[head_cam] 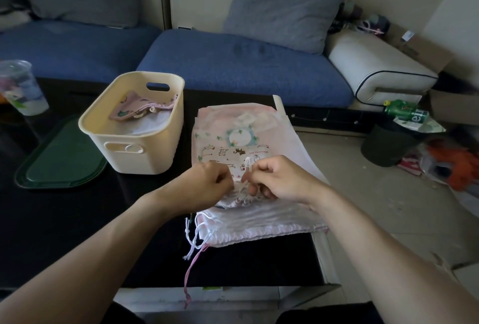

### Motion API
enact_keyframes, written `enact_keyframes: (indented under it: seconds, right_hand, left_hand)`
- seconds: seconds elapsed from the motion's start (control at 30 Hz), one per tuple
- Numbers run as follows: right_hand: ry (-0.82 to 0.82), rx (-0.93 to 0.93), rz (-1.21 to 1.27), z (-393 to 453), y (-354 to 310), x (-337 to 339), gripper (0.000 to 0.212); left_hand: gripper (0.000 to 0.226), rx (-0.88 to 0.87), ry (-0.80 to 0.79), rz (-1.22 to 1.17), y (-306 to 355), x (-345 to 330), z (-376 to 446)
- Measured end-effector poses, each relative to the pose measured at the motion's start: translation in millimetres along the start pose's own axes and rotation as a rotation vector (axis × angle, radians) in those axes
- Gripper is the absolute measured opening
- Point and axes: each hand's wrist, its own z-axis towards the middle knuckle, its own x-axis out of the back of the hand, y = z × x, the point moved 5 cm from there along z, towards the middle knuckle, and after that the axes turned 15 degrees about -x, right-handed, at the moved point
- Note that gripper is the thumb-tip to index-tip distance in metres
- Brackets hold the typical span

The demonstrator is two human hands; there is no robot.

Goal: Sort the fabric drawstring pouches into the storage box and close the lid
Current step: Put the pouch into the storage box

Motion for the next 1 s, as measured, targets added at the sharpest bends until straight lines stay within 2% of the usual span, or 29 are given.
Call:
enact_keyframes:
  seconds: [0.13, 0.23, 0.5, 0.67, 0.8, 1.0]
  right_hand:
    - [-0.095, 0.054, -0.084, -3.6, -5.7, -10.9, 0.018]
    - [-0.089, 0.062, -0.085, -3.8, -6.6, -11.1, 0.02]
    - [-0.005, -0.015, 0.006, -9.0, -10.0, -4.8, 0.027]
    - [0.112, -0.051, -0.072, -7.5, -8.3, -2.4, 0.027]
    - [0.109, -0.115, -0.085, -7.1, -6.0, -4.0, 0.032]
    - [0.131, -0.175, -0.083, -4.1, -5.3, -5.8, 0.034]
  left_hand:
    - [0.009, 0.029, 0.016, -0.306, 0.2, -5.5, 0.7]
    - [0.007, -0.019, 0.031, -0.315, 8.8, -10.5, 1.6]
    - [0.011, 0.081, -0.001, -0.465, 12.5, -15.4, 5.4]
    - [0.022, 0.008, 0.015, -0.264, 14.4, -13.8, 4.5]
    - [0.031, -0.1, 0.015, -0.07, 19.2, -12.4, 2.4]
    - [0.03, -0.186, 0.066, 0.158, 22.8, -8.5, 2.4]
